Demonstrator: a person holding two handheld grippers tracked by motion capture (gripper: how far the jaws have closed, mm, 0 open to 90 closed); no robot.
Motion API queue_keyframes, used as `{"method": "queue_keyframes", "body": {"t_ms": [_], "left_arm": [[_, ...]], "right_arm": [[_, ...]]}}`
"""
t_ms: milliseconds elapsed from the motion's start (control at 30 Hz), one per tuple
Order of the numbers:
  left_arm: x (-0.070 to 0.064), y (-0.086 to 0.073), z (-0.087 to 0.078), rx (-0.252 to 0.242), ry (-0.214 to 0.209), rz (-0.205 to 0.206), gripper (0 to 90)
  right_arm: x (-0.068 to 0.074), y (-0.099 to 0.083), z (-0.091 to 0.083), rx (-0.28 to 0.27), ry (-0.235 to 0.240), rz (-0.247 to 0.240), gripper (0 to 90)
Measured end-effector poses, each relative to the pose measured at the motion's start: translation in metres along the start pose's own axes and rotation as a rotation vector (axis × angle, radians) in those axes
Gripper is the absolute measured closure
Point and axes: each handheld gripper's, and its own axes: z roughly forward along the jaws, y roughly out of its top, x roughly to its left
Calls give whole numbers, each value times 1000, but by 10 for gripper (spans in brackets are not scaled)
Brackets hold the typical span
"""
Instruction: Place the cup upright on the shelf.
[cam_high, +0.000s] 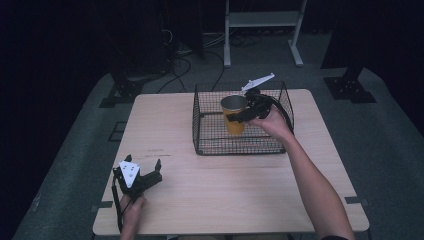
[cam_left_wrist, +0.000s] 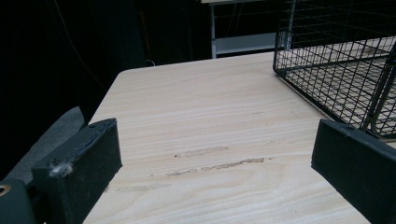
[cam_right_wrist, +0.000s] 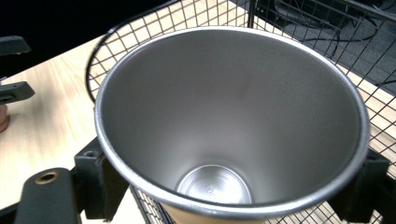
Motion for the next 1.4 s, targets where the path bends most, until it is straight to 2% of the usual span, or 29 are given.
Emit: {"method": "queue_keyframes", "body": {"t_ms": [267,333,600,867,967,1033,1200,1400], "left_arm": [[0,0,0,0,-1,2,8],[0,0,0,-1,0,2,8],[0,0,0,0,0,3,8],[0,0,0,-1,-1,-2,8],[1,0,0,-1,0,-5,8],[1,0,0,0,0,-6,8],[-1,0,0,-2,0,4,8],[0,0,0,-1,1,0,8]], "right_arm": [[-12,-4,15,22,-25,29,150],[-16,-4,21,43,-40,36,150],[-22,1,39,73,-44,42,150],[-30,-7,59,109,-51,71,148],[-29,-8,62,127,-72,53,147],[-29,-9,65,130,-63,55,146],[-28,-11,69,148,-78,9,145],[-29,-12,71,135,-82,-5,145]]}}
